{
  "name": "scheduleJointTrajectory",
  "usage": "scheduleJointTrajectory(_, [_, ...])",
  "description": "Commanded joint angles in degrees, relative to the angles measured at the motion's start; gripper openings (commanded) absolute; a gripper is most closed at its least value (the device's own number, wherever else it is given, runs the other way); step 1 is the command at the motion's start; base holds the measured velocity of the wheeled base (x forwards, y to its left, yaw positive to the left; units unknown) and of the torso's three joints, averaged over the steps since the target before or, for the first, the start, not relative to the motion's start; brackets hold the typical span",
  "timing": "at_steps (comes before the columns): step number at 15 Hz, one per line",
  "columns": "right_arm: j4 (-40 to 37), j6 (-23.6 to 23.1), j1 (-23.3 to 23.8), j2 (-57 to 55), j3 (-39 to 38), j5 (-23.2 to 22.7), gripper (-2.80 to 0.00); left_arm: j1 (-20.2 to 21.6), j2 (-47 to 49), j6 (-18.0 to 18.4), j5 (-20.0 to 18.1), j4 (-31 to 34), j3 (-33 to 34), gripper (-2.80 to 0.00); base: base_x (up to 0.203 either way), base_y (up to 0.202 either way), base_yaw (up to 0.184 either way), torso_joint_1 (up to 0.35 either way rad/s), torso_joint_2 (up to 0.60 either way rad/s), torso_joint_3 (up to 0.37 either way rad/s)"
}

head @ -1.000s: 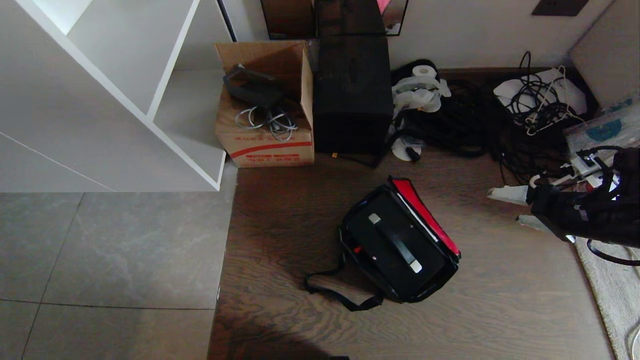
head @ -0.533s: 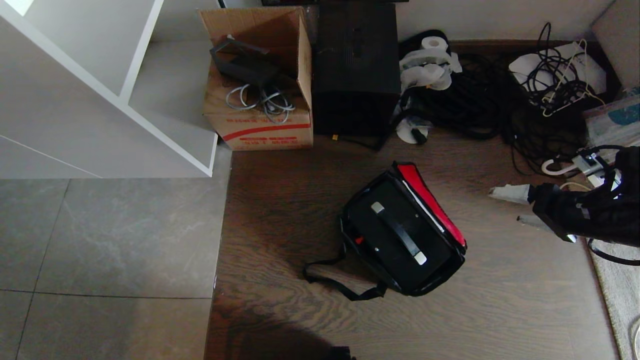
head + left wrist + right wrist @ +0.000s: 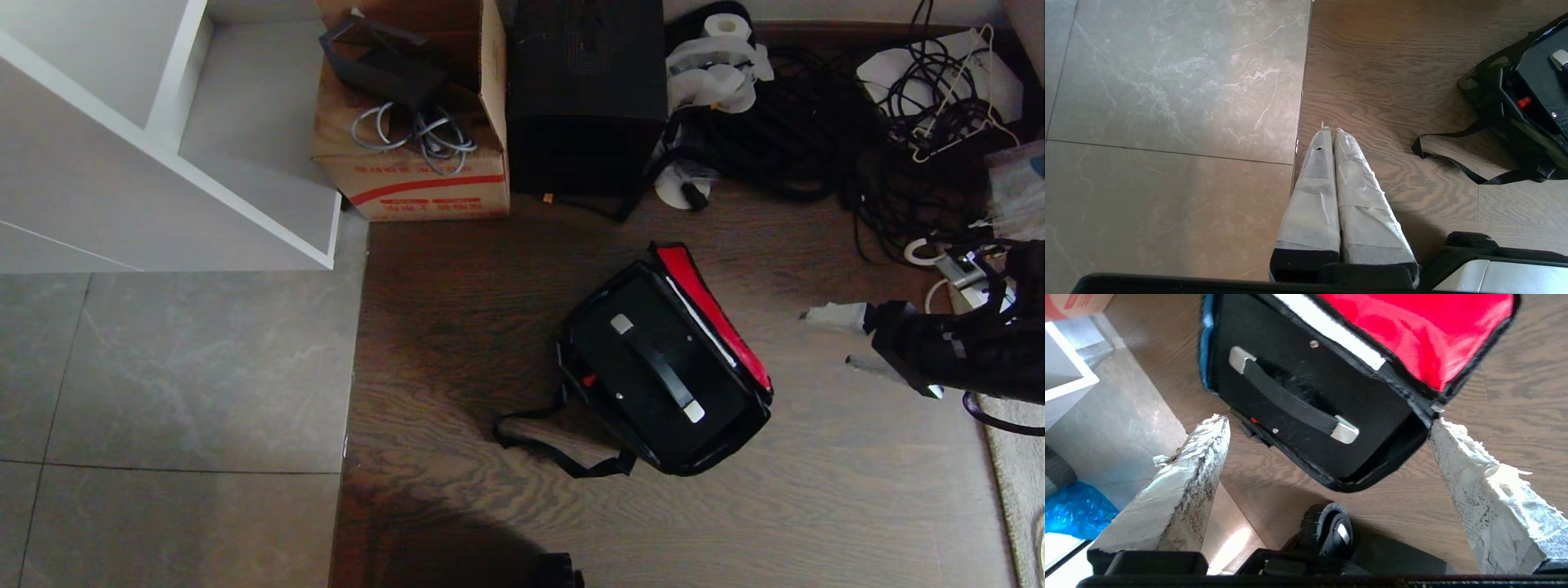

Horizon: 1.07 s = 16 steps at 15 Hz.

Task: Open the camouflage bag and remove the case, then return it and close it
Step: Close the top of the storage box

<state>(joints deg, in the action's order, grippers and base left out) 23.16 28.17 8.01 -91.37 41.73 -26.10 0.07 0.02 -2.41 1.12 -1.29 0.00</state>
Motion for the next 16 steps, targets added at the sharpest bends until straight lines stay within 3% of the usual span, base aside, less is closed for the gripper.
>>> scheduleJointTrajectory(1, [-0.66,0.13,0.25,-0.64,0.02,-0.18,0.0,0.01,-0.02,-0.05,0.02,-0.03,0.62,-2.8,0.0,0.0,0.0,0.0,0.0,0.0])
scheduleJointTrajectory(6, [-2.94,-0.3,4.34,-2.31,1.65,-0.29,0.0,0.01,-0.02,-0.05,0.02,-0.03,0.62,-2.8,0.0,0.0,0.0,0.0,0.0,0.0])
scheduleJointTrajectory(10, [-9.62,1.39,8.68,-5.56,7.65,-4.99,0.0,0.01,-0.02,-0.05,0.02,-0.03,0.62,-2.8,0.0,0.0,0.0,0.0,0.0,0.0])
scheduleJointTrajectory(16, [-15.43,4.41,8.46,-23.92,15.78,6.13,0.0,0.01,-0.02,-0.05,0.02,-0.03,0.62,-2.8,0.0,0.0,0.0,0.0,0.0,0.0])
